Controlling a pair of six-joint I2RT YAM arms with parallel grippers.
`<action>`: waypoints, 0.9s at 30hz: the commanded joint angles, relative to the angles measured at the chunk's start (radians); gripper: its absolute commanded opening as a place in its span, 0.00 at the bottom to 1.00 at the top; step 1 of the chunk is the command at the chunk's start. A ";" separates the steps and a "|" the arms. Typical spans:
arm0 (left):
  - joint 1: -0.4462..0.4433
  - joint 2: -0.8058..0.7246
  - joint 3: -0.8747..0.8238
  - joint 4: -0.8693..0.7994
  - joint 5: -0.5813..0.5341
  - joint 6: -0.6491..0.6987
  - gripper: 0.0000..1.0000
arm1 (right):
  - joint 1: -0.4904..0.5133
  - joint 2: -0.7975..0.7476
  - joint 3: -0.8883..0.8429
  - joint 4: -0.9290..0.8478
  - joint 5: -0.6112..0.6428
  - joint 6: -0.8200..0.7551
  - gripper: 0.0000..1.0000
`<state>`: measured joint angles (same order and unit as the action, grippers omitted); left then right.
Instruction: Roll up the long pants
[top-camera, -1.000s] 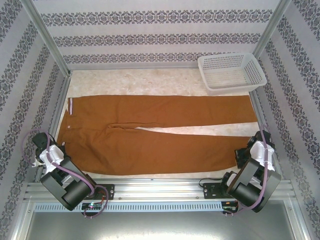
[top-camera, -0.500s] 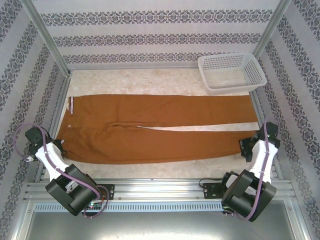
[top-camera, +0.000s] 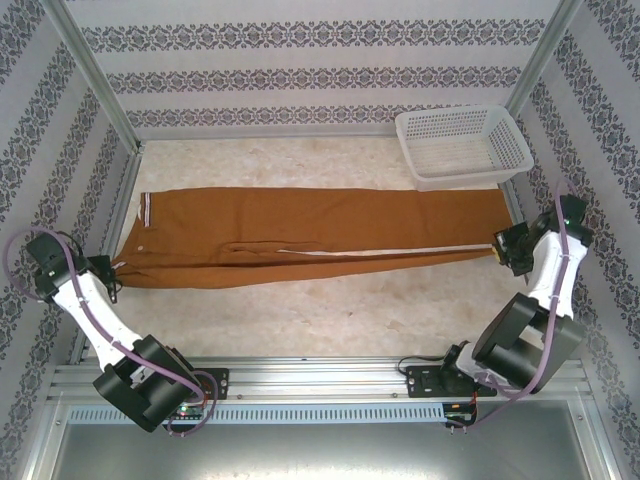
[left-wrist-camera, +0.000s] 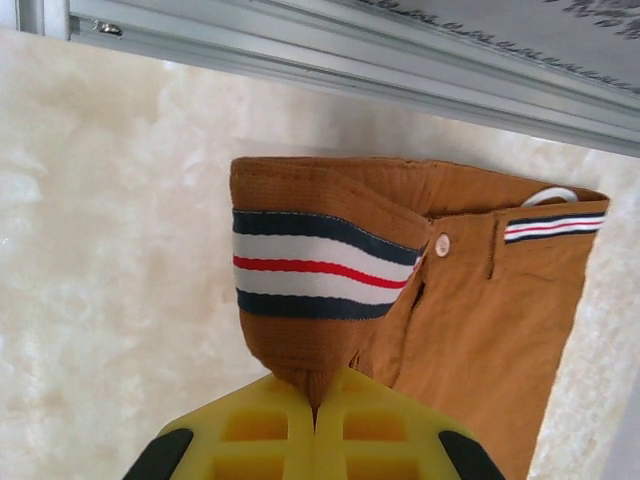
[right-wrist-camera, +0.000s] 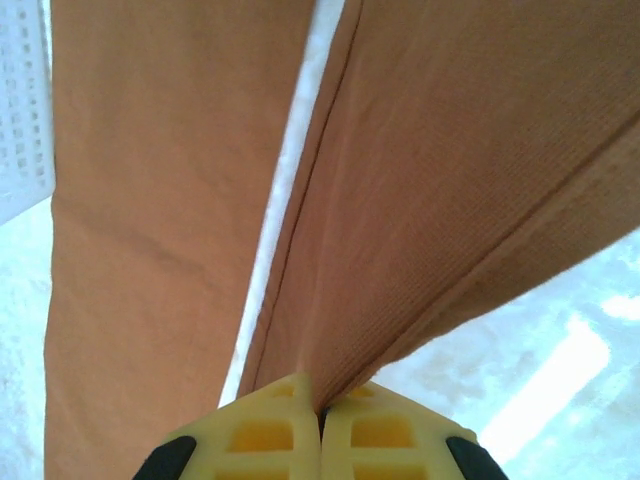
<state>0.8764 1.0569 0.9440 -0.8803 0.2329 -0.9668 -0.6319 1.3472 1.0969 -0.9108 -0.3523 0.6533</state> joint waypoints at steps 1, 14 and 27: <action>0.009 0.027 0.081 0.078 -0.063 -0.015 0.00 | -0.012 0.054 0.098 0.048 0.022 -0.062 0.00; 0.011 0.088 0.236 0.024 -0.135 0.015 0.00 | -0.022 0.059 0.215 -0.021 0.073 -0.105 0.00; 0.054 0.020 0.288 -0.114 -0.175 0.100 0.00 | -0.046 -0.031 0.175 -0.079 0.106 -0.147 0.00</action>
<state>0.8867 1.1191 1.1774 -1.0473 0.2173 -0.9092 -0.6338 1.3571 1.2778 -1.0748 -0.3916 0.5411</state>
